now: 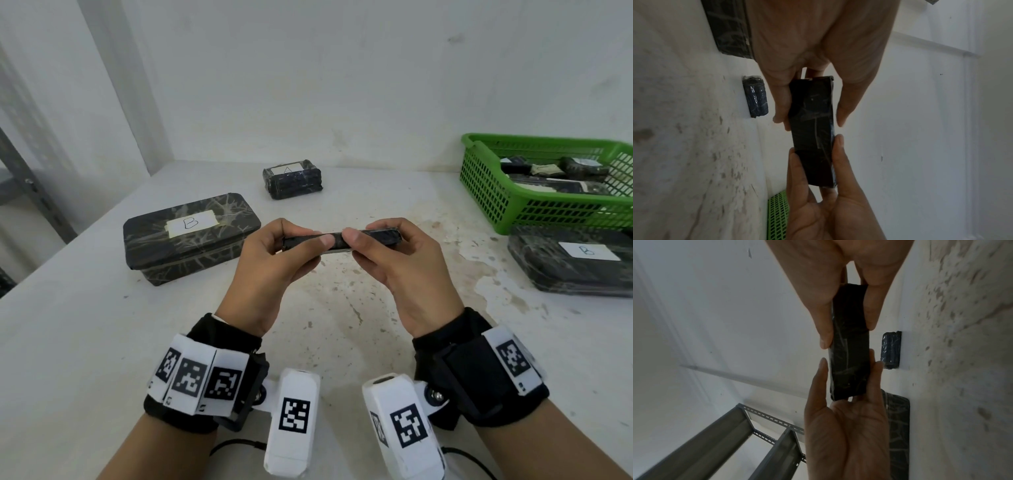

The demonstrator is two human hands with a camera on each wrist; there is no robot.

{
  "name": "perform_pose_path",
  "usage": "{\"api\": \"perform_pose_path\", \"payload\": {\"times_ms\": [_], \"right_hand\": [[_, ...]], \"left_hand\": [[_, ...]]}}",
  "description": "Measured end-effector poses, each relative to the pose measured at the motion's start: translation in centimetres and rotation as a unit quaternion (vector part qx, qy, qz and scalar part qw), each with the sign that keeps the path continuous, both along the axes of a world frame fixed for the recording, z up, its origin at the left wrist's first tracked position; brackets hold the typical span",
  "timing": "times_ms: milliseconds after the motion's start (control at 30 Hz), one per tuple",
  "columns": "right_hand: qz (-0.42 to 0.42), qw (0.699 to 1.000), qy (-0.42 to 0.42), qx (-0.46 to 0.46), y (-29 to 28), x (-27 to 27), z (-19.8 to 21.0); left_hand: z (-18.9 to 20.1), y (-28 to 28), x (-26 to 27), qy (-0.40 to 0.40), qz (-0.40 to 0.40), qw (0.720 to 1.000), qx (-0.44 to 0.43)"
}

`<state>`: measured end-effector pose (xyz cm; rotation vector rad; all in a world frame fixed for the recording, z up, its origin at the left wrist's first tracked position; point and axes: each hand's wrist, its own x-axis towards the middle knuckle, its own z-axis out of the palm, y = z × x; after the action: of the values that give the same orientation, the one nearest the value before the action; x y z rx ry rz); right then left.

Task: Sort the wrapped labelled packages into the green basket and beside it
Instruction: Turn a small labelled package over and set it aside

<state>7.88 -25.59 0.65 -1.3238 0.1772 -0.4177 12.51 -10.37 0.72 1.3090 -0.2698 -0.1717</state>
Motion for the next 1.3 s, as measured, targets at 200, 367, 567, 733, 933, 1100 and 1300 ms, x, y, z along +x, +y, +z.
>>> {"api": "perform_pose_path", "payload": {"times_ms": [200,367,567,733,933,1100,1300], "right_hand": [[-0.007,0.999,0.012,-0.041,0.3,0.4,-0.6],[-0.023,0.997,-0.013,-0.067,0.1,0.3,-0.6],[-0.011,0.997,-0.063,-0.043,0.0,0.2,-0.1],[-0.001,0.998,-0.058,-0.022,0.1,0.3,0.0],[0.025,0.998,-0.037,0.048,-0.5,0.4,0.4],[0.046,0.996,-0.032,0.069,-0.5,0.5,0.4],[0.062,0.996,-0.031,0.059,-1.0,0.5,0.3]], "left_hand": [[-0.2,0.0,0.0,-0.016,0.019,1.0,0.008],[-0.3,-0.2,0.1,0.002,0.005,0.999,-0.032],[0.2,0.2,0.6,0.054,-0.013,0.992,-0.113],[0.4,0.4,0.7,0.07,-0.021,0.985,-0.154],[0.1,0.6,1.2,0.055,-0.013,0.985,-0.162],[-0.2,0.7,1.3,0.044,-0.008,0.992,-0.115],[-0.1,0.9,1.3,0.043,0.003,0.994,-0.102]]}}
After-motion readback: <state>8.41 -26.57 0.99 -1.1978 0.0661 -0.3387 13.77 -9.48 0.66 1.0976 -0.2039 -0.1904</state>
